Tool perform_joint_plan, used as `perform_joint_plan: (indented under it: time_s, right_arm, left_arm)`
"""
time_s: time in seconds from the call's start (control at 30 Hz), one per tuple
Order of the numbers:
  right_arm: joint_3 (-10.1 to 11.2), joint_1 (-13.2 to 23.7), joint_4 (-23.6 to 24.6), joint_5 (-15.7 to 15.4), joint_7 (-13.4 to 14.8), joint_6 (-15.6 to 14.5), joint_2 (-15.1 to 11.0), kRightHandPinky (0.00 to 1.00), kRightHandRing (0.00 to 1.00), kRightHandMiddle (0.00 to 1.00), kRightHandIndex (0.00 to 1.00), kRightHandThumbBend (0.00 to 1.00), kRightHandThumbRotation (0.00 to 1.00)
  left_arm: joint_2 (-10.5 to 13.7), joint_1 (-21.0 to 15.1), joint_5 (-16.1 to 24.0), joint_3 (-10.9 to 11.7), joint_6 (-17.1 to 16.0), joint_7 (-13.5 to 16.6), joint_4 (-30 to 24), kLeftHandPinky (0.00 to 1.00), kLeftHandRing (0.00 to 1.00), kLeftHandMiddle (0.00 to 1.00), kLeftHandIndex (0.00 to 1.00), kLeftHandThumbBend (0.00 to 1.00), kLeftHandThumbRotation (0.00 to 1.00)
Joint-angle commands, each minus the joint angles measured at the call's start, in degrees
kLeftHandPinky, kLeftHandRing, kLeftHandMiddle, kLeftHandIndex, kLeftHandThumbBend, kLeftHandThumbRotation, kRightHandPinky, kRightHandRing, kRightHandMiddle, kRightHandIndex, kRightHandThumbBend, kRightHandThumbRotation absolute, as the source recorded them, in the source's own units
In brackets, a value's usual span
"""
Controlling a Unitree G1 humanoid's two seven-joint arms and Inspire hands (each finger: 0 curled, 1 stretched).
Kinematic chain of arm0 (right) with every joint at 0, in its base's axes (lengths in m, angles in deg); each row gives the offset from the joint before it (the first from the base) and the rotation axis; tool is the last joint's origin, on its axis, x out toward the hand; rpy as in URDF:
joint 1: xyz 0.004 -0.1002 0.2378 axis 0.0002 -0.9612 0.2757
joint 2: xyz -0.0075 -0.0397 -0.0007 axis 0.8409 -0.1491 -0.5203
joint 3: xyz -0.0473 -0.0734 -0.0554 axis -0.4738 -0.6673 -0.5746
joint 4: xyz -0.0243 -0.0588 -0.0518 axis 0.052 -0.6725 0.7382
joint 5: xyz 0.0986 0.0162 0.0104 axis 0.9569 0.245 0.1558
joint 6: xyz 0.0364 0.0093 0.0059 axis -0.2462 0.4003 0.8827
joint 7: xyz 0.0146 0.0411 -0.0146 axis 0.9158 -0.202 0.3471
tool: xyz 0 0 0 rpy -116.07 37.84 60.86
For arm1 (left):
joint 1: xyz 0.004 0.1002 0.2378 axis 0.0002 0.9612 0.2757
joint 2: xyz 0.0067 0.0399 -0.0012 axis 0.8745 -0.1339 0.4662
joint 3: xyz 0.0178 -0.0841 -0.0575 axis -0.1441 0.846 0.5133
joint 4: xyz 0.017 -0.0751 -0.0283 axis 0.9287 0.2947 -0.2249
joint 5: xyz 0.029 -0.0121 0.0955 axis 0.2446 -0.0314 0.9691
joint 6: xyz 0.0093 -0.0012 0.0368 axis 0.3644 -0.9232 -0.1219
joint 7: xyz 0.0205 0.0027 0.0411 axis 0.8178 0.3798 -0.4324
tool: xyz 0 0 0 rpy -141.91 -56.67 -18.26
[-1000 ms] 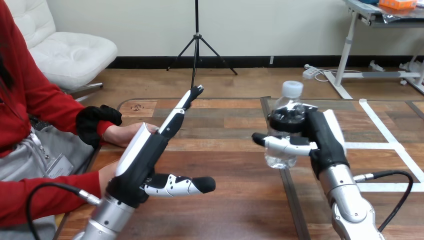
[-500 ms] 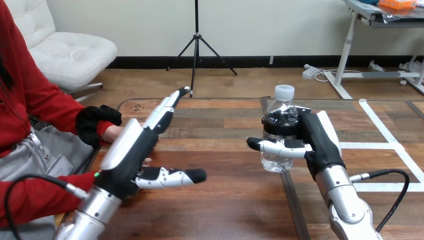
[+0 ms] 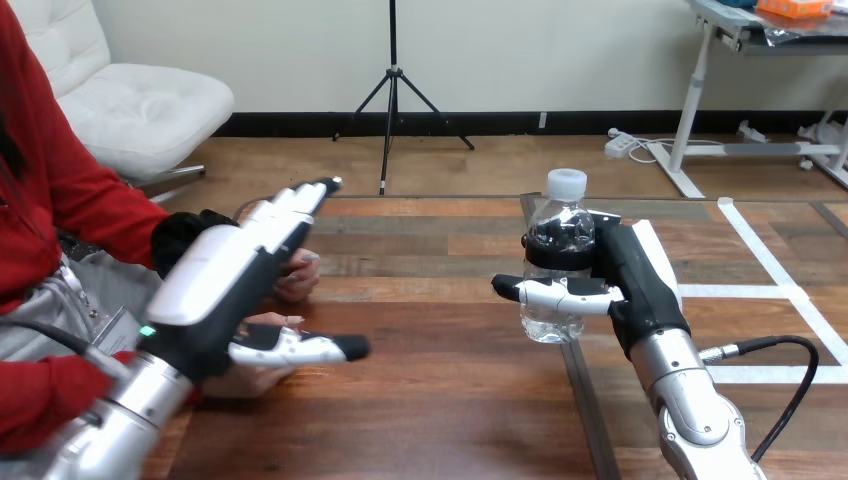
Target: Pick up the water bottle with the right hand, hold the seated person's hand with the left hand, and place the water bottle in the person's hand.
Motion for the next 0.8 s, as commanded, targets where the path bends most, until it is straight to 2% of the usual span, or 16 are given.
perform_joint_plan:
  time_s: [0.0, 0.3, 0.5, 0.77]
  right_arm:
    - [0.0, 3.29, 4.2, 0.19, 0.06, 1.25, -0.28, 0.28, 0.36, 0.45, 0.47, 0.92, 0.0]
    - [0.52, 2.88, 5.15, 0.91, -0.51, 1.1, -0.48, 0.28, 0.35, 0.46, 0.47, 0.91, 0.0]
    - [0.69, 2.36, 6.58, 0.53, -0.08, 0.23, -0.85, 0.28, 0.35, 0.46, 0.47, 0.91, 0.0]
    - [1.3, 1.25, 9.5, 1.55, -0.45, -1.55, -0.9, 0.28, 0.36, 0.46, 0.47, 0.91, 0.0]
  left_arm:
    - [3.88, -6.31, 0.41, -4.98, 1.25, 3.38, 1.26, 1.0, 1.0, 1.0, 1.0, 1.0, 0.73]
    - [8.06, -8.96, -0.15, -10.58, 3.83, 4.73, 5.25, 1.0, 1.0, 1.0, 1.0, 1.0, 0.74]
    - [10.25, -10.13, -1.14, -13.32, 5.99, 3.18, 7.2, 1.0, 1.0, 1.0, 1.0, 1.0, 0.72]
    - [12.59, -11.9, -0.65, -17.24, 9.34, 2.96, 9.26, 1.0, 1.0, 1.0, 1.0, 1.0, 0.7]
